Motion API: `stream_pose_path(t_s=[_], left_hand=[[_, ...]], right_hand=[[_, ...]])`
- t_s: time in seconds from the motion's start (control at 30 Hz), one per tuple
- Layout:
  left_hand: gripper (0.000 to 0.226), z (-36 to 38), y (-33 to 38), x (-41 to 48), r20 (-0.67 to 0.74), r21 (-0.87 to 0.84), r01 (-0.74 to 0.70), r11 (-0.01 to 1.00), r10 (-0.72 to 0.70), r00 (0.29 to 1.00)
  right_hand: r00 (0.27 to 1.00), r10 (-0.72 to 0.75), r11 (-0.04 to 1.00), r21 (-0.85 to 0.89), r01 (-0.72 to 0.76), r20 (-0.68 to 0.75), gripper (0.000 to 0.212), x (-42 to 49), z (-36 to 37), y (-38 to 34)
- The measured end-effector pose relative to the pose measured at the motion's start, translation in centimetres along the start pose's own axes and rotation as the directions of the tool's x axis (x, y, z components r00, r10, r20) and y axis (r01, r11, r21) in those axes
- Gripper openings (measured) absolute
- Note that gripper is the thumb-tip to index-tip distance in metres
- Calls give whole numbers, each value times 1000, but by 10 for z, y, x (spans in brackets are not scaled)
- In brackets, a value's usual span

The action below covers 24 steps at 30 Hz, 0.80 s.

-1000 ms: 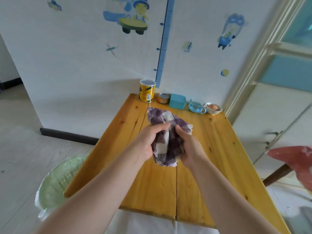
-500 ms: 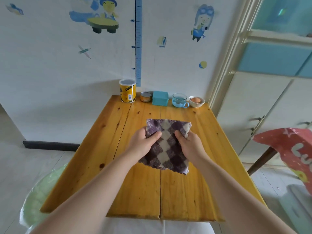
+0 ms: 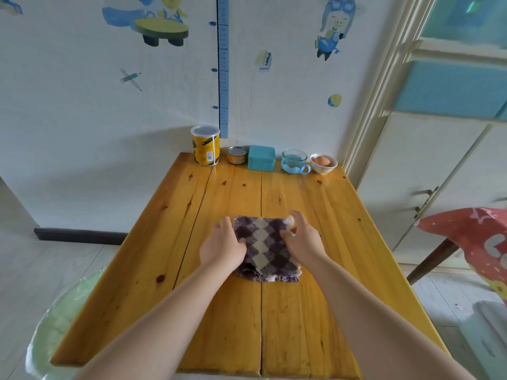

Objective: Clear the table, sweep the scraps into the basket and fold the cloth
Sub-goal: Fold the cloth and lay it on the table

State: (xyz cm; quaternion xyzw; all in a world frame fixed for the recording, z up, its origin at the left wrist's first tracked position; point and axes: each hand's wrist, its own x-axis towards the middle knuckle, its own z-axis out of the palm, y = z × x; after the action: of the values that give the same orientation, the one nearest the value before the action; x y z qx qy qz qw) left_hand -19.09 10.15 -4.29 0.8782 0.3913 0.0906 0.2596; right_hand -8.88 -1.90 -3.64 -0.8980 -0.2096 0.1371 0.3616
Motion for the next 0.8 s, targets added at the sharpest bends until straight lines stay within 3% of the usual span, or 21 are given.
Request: stream_pose_path(t_s=[0.13,0.2,0.27,0.33,0.43,0.8], left_hand=[[41,0,-3,-5,-103,311,-152,938,192,976],[41,3,0,-6,-153,326,-315,892,378,913],[48,10,6,-6,-47,324,-467,823,508,860],[58,19,7,-5,124,321,-502,803,490,863],[60,31,0,2,262,324,-414,851,340,903],[64,46,17,11,253,312,-339,887,266,930]], right_hand=[[995,-7,976,-218,-14,-97,56,-4,2,7],[978,-136,922,-383,66,-158,54,-11,8,5],[963,-250,883,-430,187,-95,53,-19,17,-1],[970,-241,877,-422,231,30,52,-22,27,-5],[980,-153,875,-444,194,127,52,-16,36,5],[984,-119,872,-460,166,131,48,8,24,20]])
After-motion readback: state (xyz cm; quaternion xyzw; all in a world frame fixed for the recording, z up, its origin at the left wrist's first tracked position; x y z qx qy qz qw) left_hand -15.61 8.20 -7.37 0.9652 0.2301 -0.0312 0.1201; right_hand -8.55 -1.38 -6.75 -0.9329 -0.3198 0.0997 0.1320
